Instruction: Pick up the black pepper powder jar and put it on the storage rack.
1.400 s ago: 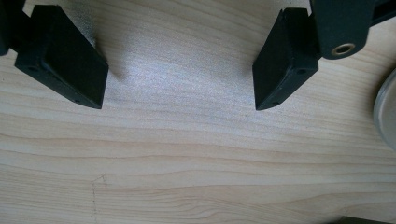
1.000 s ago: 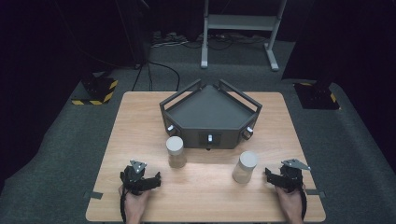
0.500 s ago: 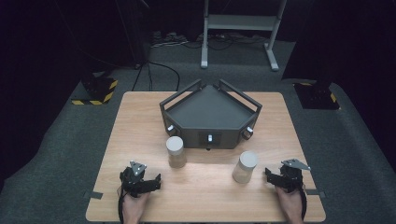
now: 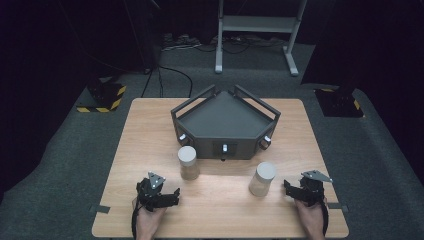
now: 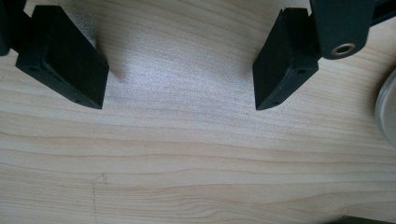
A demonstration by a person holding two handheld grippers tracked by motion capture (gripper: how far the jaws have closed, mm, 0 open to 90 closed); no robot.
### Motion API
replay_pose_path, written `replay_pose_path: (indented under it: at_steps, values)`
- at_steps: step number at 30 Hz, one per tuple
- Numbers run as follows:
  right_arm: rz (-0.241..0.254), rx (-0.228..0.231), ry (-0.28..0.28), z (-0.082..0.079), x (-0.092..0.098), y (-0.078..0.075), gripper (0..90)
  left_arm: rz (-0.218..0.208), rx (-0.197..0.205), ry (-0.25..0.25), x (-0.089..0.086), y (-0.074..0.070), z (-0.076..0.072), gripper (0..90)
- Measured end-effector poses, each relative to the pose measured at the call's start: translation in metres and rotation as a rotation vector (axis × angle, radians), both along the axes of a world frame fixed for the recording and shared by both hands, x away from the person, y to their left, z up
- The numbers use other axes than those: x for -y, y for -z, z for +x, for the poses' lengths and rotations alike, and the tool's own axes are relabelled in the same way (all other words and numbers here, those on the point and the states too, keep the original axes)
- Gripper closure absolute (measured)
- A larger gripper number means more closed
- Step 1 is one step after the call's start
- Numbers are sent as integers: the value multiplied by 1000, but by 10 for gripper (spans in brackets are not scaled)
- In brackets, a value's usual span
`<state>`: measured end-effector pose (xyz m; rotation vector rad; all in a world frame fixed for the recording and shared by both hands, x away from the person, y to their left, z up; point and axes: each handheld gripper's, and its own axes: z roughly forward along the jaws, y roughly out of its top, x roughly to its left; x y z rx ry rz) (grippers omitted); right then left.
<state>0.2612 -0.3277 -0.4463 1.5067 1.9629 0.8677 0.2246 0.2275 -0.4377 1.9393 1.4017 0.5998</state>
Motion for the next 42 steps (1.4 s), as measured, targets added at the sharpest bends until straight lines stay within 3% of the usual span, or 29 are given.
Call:
replay_pose_path:
  at_steps: [12,42]
  values:
    - [1,1,-1,0,0,0,182,-24,23,52,15,-5,15,21]
    - [12,1,2,0,2,0,186,-53,81,58,39,-21,47,99]
